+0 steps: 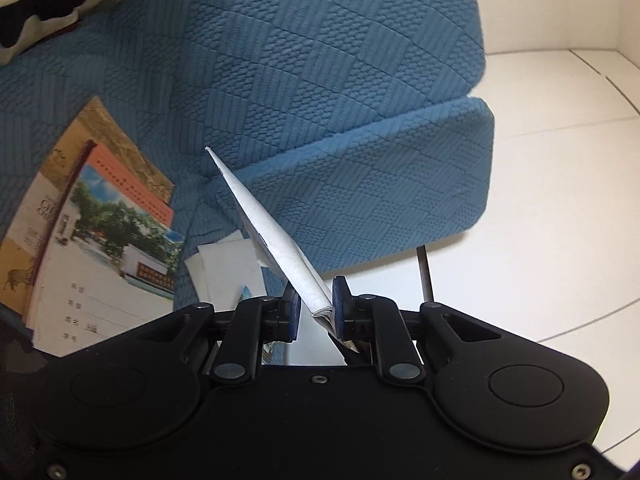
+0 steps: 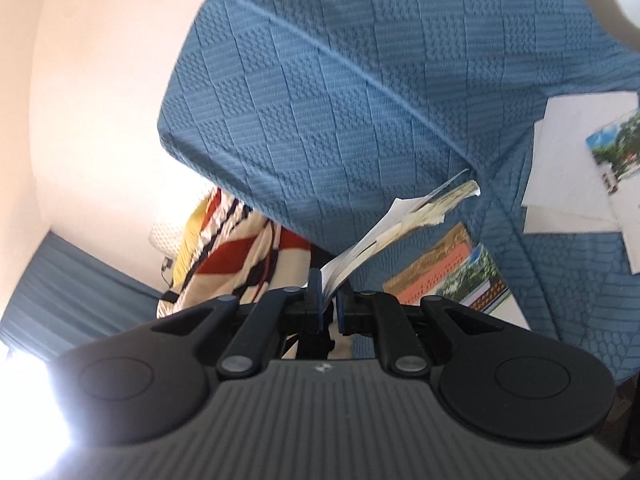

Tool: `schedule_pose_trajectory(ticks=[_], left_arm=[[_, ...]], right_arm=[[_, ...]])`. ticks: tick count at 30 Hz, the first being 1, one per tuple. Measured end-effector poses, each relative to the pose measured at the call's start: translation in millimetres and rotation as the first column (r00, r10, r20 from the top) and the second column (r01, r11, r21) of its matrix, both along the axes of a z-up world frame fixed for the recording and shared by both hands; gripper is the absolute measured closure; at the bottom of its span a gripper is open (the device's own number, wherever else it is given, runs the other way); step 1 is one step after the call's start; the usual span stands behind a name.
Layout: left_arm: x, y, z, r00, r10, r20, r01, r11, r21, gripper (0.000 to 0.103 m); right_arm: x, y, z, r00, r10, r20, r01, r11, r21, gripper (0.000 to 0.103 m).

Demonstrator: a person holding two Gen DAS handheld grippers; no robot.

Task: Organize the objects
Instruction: 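Lift the white papers and carry them toward the book stack with both grippers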

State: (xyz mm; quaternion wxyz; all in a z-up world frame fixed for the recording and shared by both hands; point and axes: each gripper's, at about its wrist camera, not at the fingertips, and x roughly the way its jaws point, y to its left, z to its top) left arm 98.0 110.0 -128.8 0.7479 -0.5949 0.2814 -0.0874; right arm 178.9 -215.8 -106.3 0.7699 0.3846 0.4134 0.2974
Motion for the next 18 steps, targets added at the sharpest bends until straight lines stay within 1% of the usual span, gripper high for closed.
schedule_pose_trajectory(ticks=[3, 9, 15, 16, 18], left_arm=[[-6, 10, -13, 1.0, 0.013, -0.012, -0.013, 1.0, -0.015, 0.088], [-13, 24, -37, 0.998, 0.021, -0.052, -0.021, 1.0, -0.011, 0.088], [-16, 29, -65, 0.993, 0.012, -0.114, -0.01, 1.0, 0.017, 0.088], [-16, 29, -68, 0.993, 0.012, -0.119, -0.008, 0.999, 0.034, 0.087], [-17, 26, -71, 0.99, 0.017, -0.139, -0.004, 0.996, 0.094, 0.086]], right_arm=[[-1, 14, -6, 1.0, 0.02, -0.01, -0.02, 1.0, -0.017, 0.093], [-1, 35, -24, 0.998, 0.056, -0.039, -0.058, 0.997, -0.049, 0.093], [-2, 47, -49, 0.995, 0.068, -0.079, -0.075, 0.994, -0.08, 0.093], [-2, 49, -53, 0.994, 0.069, -0.087, -0.077, 0.993, -0.087, 0.093], [-3, 52, -60, 0.993, 0.073, -0.097, -0.083, 0.991, -0.104, 0.092]])
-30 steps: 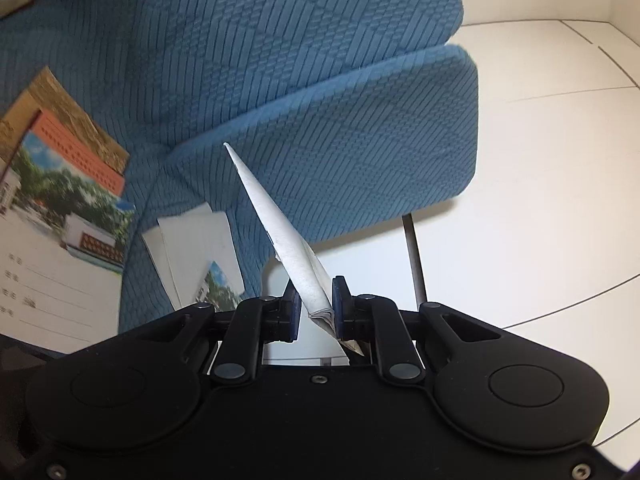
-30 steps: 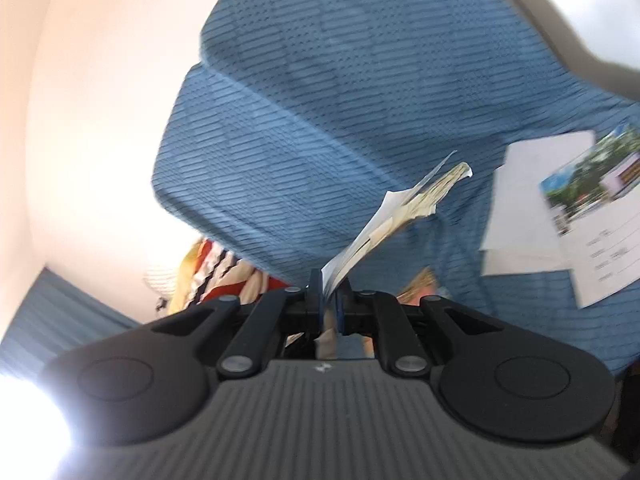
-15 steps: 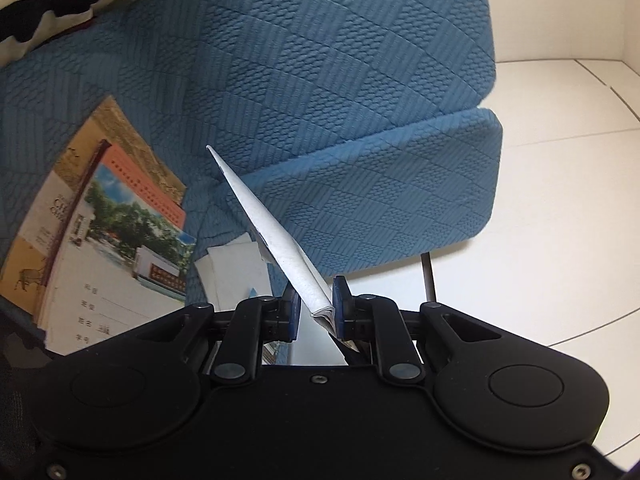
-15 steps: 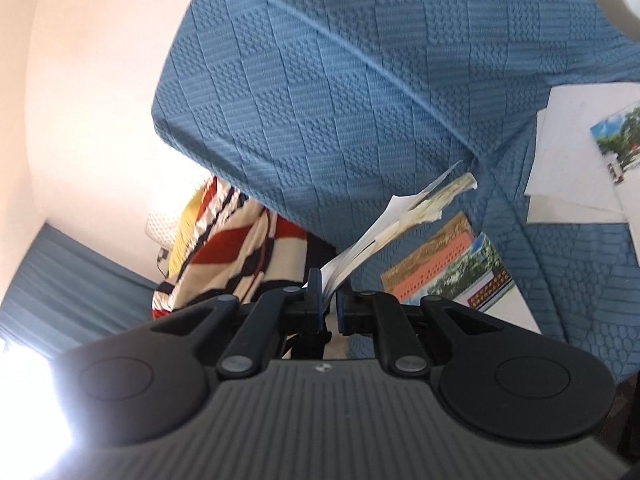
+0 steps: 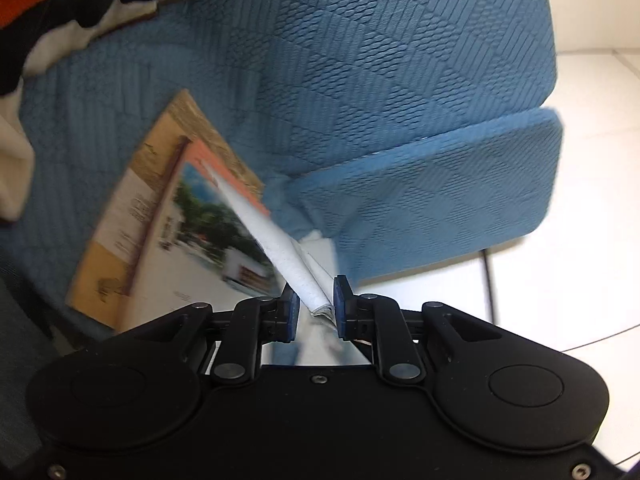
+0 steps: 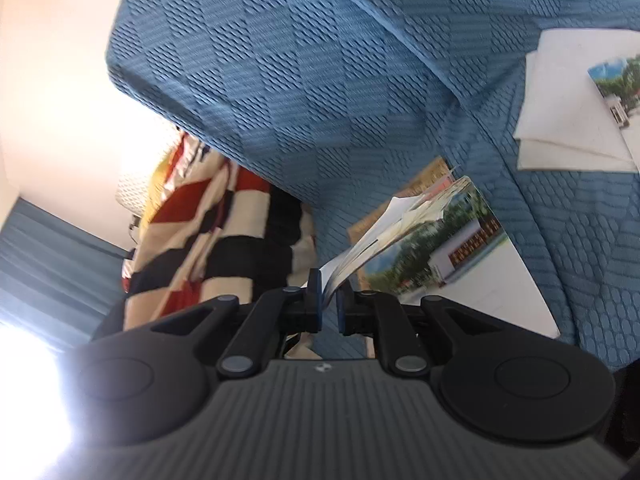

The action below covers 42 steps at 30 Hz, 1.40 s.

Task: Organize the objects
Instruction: 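Lift the white papers and carry them toward the book stack with both grippers, then lower the white papers onto the book stack and open both grippers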

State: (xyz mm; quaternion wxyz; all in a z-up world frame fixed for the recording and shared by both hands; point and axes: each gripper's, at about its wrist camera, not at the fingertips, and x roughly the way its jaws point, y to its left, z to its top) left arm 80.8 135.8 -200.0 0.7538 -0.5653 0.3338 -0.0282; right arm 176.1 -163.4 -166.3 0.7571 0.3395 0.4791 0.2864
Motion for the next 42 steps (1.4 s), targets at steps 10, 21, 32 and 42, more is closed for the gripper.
schedule_pose_trajectory(ticks=[10, 21, 32, 42], left_arm=[[-7, -13, -23, 0.996, -0.005, -0.087, 0.009, 0.999, 0.043, 0.084], [0, -29, -55, 0.963, -0.055, -0.265, 0.075, 0.995, 0.065, 0.08], [11, -45, -51, 0.945, -0.121, -0.303, 0.173, 0.973, 0.151, 0.048], [6, -61, -15, 0.949, -0.126, -0.291, 0.202, 0.947, 0.251, 0.015]], right_arm=[[-8, 10, -19, 1.0, 0.017, -0.012, -0.018, 0.994, -0.112, 0.091], [-19, 7, -59, 0.995, 0.004, -0.095, -0.024, 0.978, -0.208, 0.083], [-24, 12, -71, 0.989, 0.052, -0.14, -0.092, 0.95, -0.298, 0.071], [-38, 6, -56, 0.982, 0.1, -0.159, -0.155, 0.909, -0.386, 0.049]])
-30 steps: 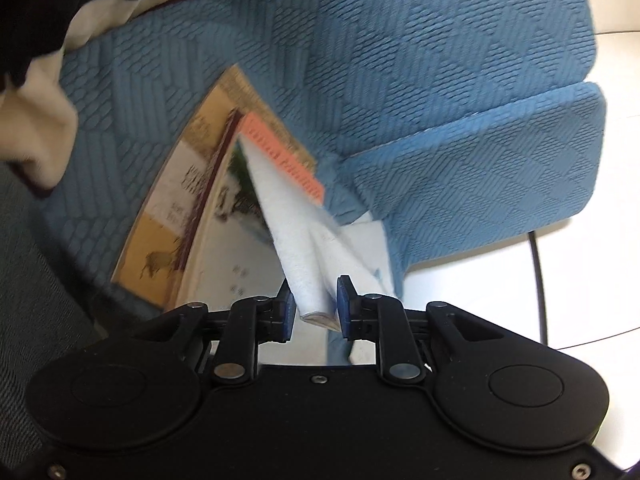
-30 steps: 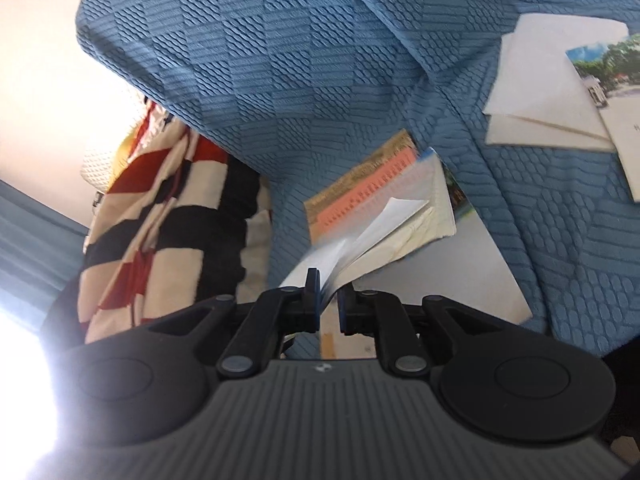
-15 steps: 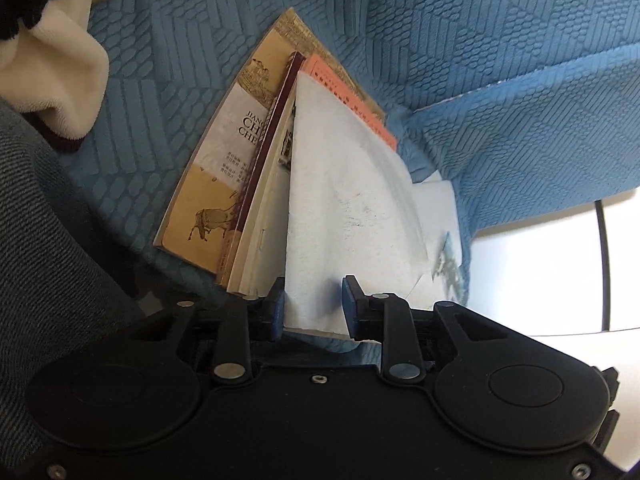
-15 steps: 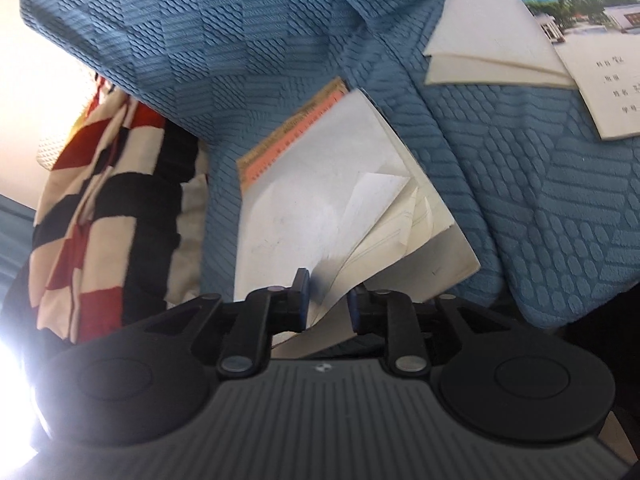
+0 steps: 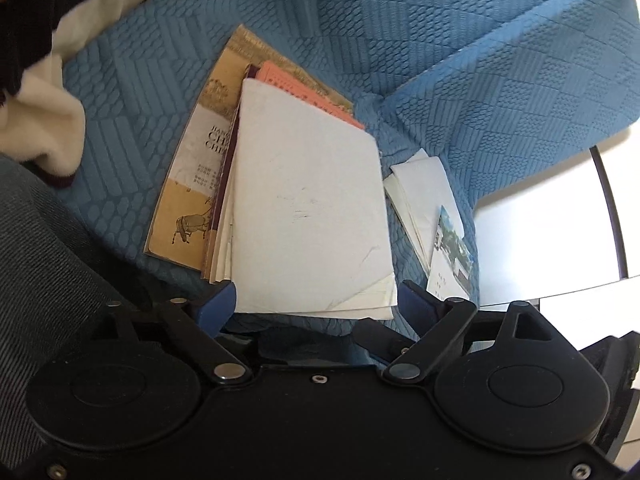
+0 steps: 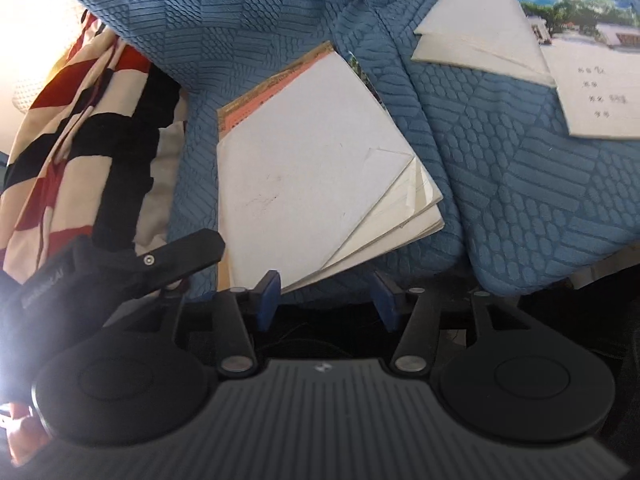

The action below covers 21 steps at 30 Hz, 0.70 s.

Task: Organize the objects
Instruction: 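Lower the white papers onto the book stack and open both grippers, then raise both tools and move them toward the remaining landscape postcard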

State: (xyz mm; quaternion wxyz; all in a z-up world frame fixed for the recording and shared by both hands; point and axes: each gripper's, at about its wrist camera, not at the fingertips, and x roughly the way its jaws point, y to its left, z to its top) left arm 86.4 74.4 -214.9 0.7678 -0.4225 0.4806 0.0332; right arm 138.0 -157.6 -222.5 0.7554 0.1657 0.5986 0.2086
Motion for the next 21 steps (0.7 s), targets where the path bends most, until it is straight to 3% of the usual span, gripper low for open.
schedule_pose_trajectory(ticks=[9, 19, 21], left_arm=[[-9, -19, 71, 0.991, -0.062, 0.119, 0.042, 0.985, 0.169, 0.011], [-9, -42, 142, 0.957, -0.145, 0.251, 0.074, 0.959, 0.273, 0.009], [-11, -47, 154, 0.95, -0.157, 0.271, 0.077, 0.955, 0.286, 0.003]], right_arm=[[-1, -18, 62, 0.986, -0.002, 0.167, 0.008, 0.999, -0.035, 0.049], [-11, -41, 142, 0.924, -0.019, 0.382, 0.027, 0.999, -0.016, 0.049], [-16, -46, 154, 0.909, -0.024, 0.415, 0.033, 0.999, -0.015, 0.049]])
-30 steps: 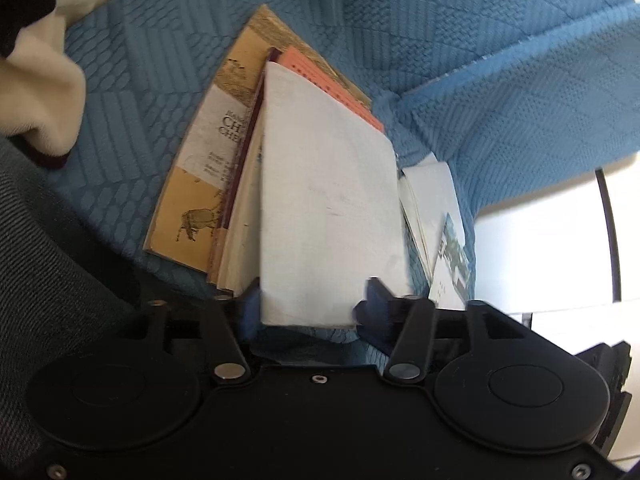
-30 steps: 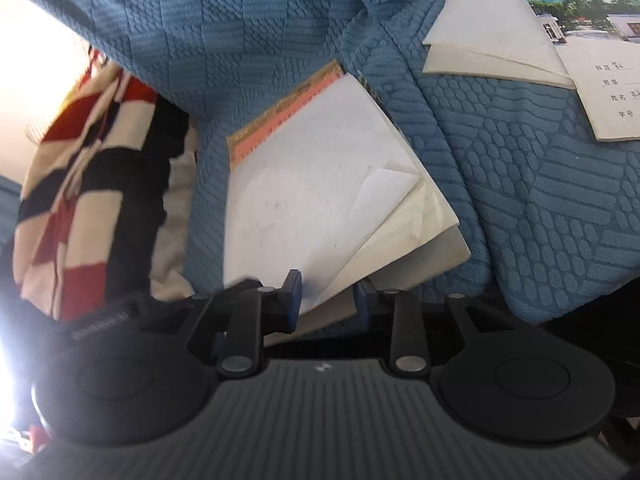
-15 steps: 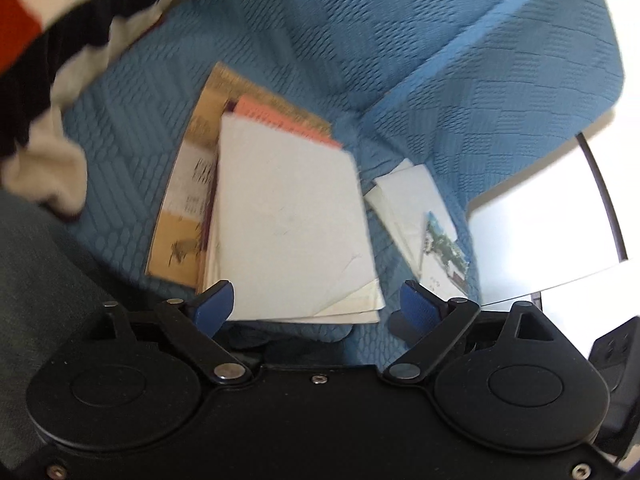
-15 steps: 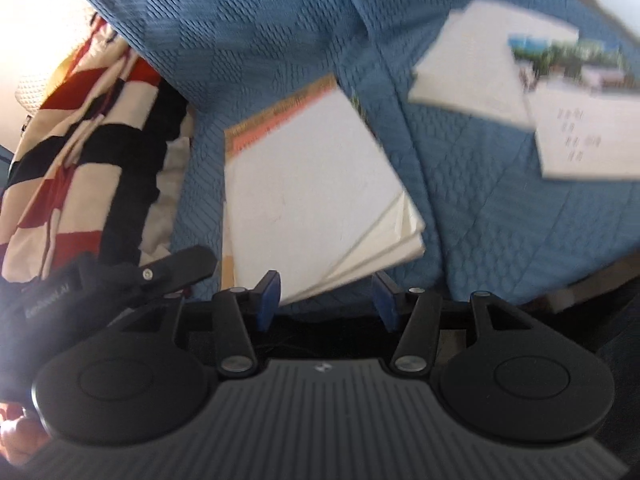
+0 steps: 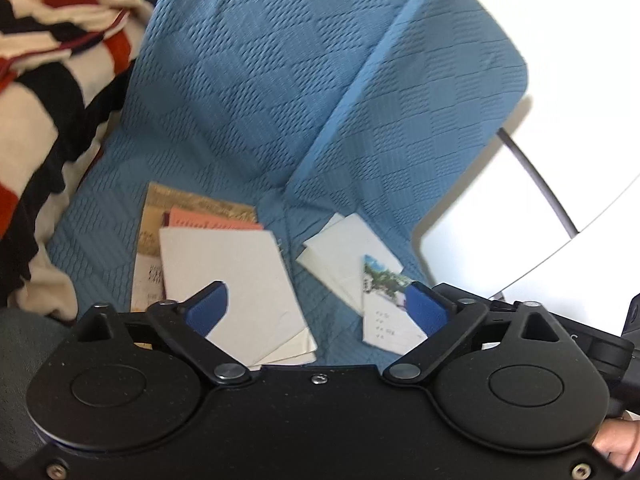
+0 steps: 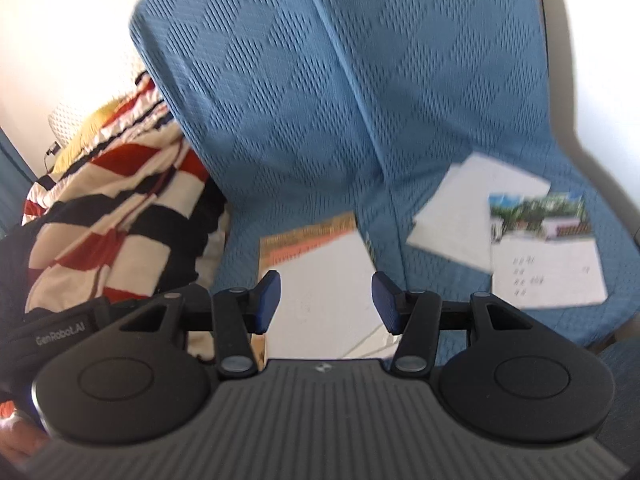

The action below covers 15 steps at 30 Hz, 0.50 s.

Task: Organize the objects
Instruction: 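Raise both tools and move them toward the remaining landscape postcard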

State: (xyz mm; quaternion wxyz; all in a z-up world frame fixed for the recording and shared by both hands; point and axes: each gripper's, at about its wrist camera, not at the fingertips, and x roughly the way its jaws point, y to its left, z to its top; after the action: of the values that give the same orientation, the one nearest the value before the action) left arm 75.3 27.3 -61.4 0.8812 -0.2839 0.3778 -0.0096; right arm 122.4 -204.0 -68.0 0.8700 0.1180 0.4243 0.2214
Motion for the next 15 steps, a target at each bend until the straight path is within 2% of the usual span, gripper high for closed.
schedule_pose_trajectory(ticks=[6, 10, 15], left_arm=[[-9, -19, 23, 0.998, -0.043, 0.049, 0.041, 0.998, 0.036, 0.001], [-16, -36, 26, 0.994, -0.081, 0.076, 0.075, 0.995, 0.071, 0.001], [-25, -58, 22, 0.993, -0.099, 0.067, 0.091, 0.988, 0.123, 0.001]], right_arm=[[-18, -15, 20, 0.997, -0.02, 0.072, 0.021, 1.0, -0.014, 0.048], [-32, -24, 18, 0.997, -0.032, 0.075, 0.035, 0.999, -0.037, 0.047], [-49, -38, 8, 0.996, -0.058, 0.064, 0.063, 0.996, -0.069, 0.047]])
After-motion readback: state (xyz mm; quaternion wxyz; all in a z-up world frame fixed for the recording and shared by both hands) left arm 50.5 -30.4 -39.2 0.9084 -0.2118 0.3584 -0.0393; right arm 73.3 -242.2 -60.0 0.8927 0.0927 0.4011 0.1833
